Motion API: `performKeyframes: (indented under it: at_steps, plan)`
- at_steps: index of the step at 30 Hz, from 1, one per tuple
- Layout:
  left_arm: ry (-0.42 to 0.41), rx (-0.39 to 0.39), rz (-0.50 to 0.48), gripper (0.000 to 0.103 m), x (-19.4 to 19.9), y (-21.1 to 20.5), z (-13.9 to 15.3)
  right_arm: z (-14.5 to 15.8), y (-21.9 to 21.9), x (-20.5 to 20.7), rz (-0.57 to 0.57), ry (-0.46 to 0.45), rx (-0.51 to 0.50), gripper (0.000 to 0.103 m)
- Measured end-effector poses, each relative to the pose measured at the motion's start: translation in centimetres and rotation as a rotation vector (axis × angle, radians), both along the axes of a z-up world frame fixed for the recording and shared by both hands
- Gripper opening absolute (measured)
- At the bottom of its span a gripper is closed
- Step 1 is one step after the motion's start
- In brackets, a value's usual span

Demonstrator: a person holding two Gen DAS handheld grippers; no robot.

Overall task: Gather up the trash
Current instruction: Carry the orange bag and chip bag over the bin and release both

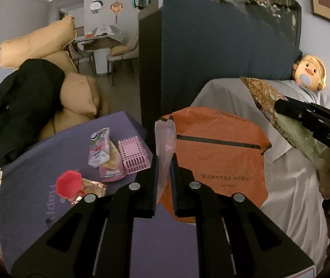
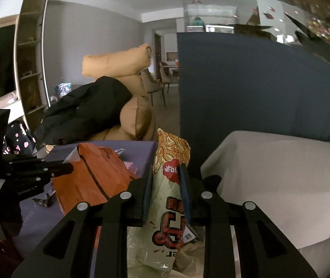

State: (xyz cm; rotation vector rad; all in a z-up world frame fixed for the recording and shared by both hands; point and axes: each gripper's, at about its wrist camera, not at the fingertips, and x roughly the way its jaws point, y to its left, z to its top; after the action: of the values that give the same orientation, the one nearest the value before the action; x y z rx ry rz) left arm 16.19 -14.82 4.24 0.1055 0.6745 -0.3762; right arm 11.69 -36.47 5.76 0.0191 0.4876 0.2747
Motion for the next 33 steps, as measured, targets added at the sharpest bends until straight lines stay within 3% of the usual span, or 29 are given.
performKeyframes:
  at_steps: [4, 12, 19, 27, 33]
  plan:
    - [0.010, 0.043, 0.001, 0.008, 1.0, -1.1, -1.2, -0.9, -0.9, 0.4, -0.014, 0.006, 0.024, 0.023]
    - [-0.058, 0.187, 0.042, 0.008, 3.7, -3.1, -2.9, -2.5, -2.5, 0.5, -0.055, 0.004, 0.027, 0.023]
    - [0.069, 0.227, -0.041, 0.008, 5.8, -7.2, -8.1, -3.4, -4.5, 1.0, -0.104, 0.013, 0.064, 0.023]
    - [0.275, 0.091, -0.146, 0.008, 7.4, -9.8, -12.2, -5.5, -5.0, 2.0, -0.108, 0.069, 0.079, 0.023]
    - [0.332, -0.059, -0.151, 0.042, 8.6, -7.6, -11.6, -6.3, -4.7, 2.8, -0.081, 0.093, 0.141, 0.023]
